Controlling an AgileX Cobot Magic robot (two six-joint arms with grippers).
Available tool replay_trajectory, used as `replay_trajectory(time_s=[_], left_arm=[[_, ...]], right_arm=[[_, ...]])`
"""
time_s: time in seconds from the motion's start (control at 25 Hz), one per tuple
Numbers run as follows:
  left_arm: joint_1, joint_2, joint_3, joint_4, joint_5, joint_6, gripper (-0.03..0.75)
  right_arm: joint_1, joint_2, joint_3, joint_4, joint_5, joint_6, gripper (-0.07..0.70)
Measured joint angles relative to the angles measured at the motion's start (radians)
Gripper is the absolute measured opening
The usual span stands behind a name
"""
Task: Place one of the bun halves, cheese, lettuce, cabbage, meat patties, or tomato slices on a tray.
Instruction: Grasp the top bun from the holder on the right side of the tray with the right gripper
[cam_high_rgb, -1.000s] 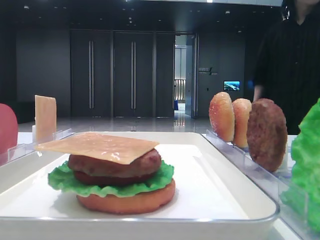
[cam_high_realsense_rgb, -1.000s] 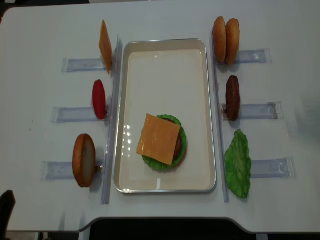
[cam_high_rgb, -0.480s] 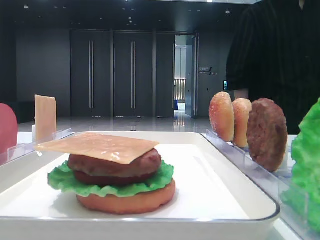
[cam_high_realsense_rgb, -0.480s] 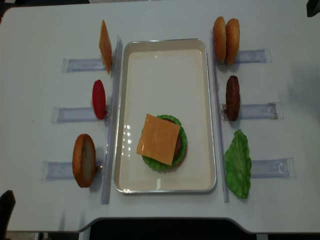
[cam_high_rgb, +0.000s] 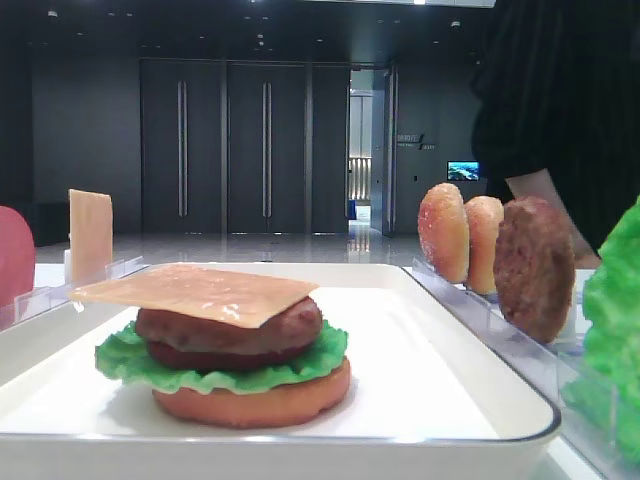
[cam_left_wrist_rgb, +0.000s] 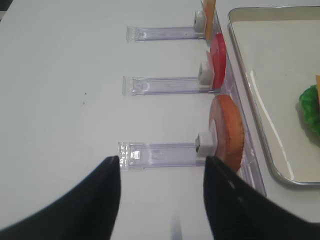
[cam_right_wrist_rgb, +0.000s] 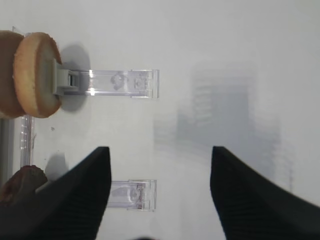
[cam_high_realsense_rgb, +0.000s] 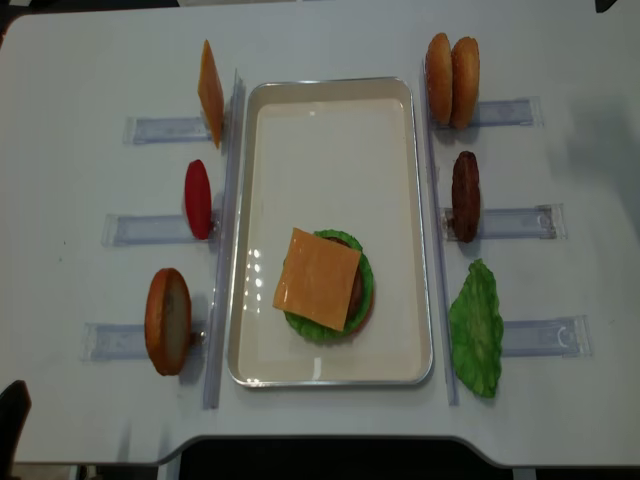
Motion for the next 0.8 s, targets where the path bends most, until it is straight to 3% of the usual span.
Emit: replay_trajectory(time_s=[0.28, 0.6, 0.8], left_arm=[[0.0, 0.0, 0.0, 0.0, 0.0, 0.0, 0.408], [0.0, 0.0, 0.0, 0.0, 0.0, 0.0, 0.408], [0.0, 0.0, 0.0, 0.0, 0.0, 0.0, 0.408]], right_arm=[[0.0, 0.003, -0.003, -0.004, -0.014, -0.003, 0.416], [0.0, 0.004, -0.004, -0.018, -0.159, 0.01, 0.416], [0.0, 0.026, -0.019, -0.019, -0.18, 0.014, 0.416]])
